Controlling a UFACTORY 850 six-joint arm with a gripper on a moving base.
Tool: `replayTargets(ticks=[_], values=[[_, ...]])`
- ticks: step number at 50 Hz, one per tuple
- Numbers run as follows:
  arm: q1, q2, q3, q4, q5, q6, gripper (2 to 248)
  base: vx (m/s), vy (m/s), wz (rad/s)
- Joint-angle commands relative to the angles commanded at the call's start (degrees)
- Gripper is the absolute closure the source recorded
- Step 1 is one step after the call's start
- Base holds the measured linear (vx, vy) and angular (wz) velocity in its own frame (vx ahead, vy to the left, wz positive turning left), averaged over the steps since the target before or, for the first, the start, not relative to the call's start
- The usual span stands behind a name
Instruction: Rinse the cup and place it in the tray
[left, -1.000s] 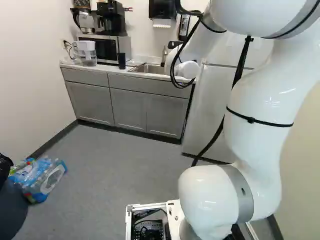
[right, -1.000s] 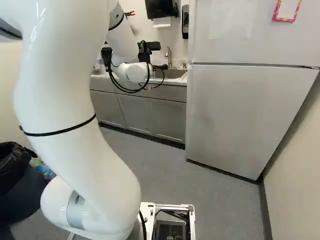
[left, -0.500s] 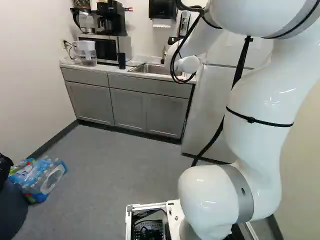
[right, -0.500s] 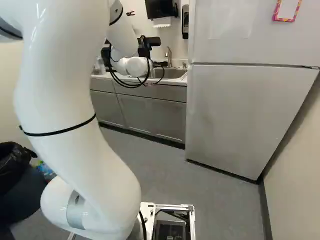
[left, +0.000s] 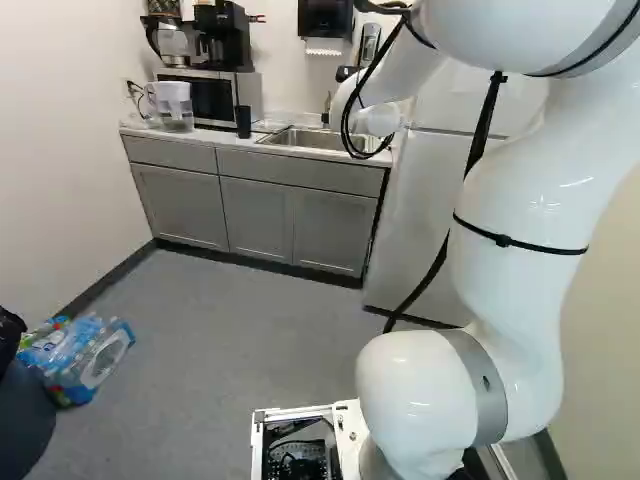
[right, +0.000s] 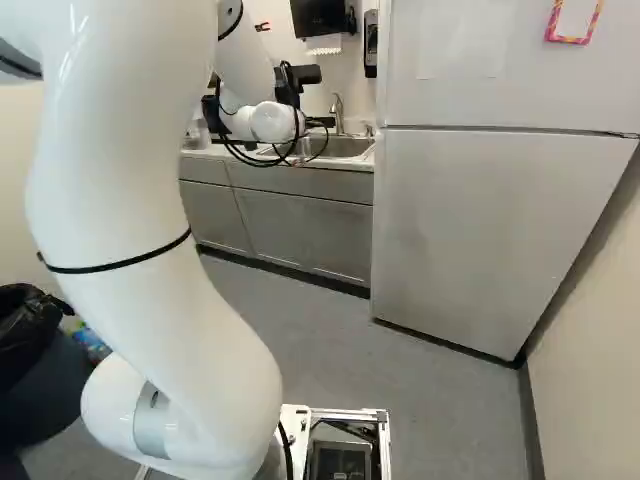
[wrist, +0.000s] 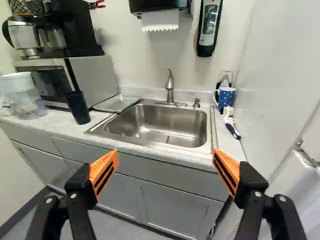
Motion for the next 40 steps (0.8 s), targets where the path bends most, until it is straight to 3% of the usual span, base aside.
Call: replayTargets(ticks=[40], values=[[0.1,-0.2,-5.1,0.0,-6.5,0.0,3,0.0,0.0,0.0]])
